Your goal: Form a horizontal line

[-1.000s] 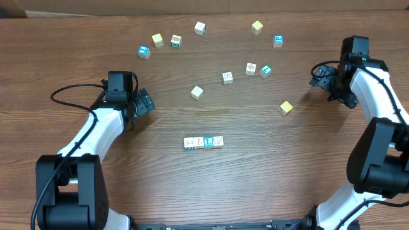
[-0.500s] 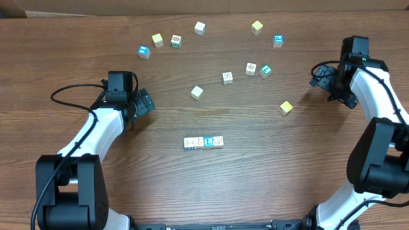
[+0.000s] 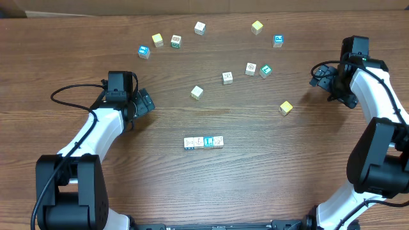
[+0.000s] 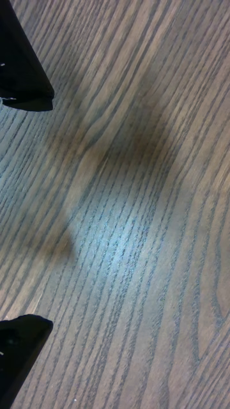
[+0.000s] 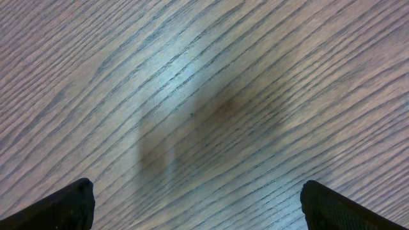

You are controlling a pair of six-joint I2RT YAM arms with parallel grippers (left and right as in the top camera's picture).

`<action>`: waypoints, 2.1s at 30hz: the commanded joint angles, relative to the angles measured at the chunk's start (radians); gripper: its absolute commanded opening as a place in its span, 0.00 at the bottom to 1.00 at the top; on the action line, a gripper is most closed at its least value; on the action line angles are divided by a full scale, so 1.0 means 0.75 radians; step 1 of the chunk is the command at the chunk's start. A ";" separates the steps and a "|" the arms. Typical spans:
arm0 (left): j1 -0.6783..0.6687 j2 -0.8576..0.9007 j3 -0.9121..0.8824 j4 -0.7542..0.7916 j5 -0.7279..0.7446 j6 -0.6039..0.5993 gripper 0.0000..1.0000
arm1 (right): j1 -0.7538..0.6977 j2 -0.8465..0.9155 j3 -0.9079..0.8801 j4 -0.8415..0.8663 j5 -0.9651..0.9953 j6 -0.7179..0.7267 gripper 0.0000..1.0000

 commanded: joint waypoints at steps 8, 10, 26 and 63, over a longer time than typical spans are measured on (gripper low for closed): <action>-0.003 0.015 0.021 0.001 -0.011 -0.024 0.99 | 0.000 -0.028 0.028 0.007 0.004 -0.001 1.00; -0.003 0.015 0.021 0.001 -0.011 -0.024 1.00 | 0.000 -0.028 0.028 0.007 0.005 -0.001 1.00; -0.002 -0.147 0.021 -0.041 -0.008 -0.023 1.00 | 0.000 -0.028 0.028 0.007 0.005 -0.001 1.00; -0.002 -0.852 -1.187 1.092 -0.138 0.104 1.00 | 0.000 -0.028 0.028 0.007 0.005 -0.001 1.00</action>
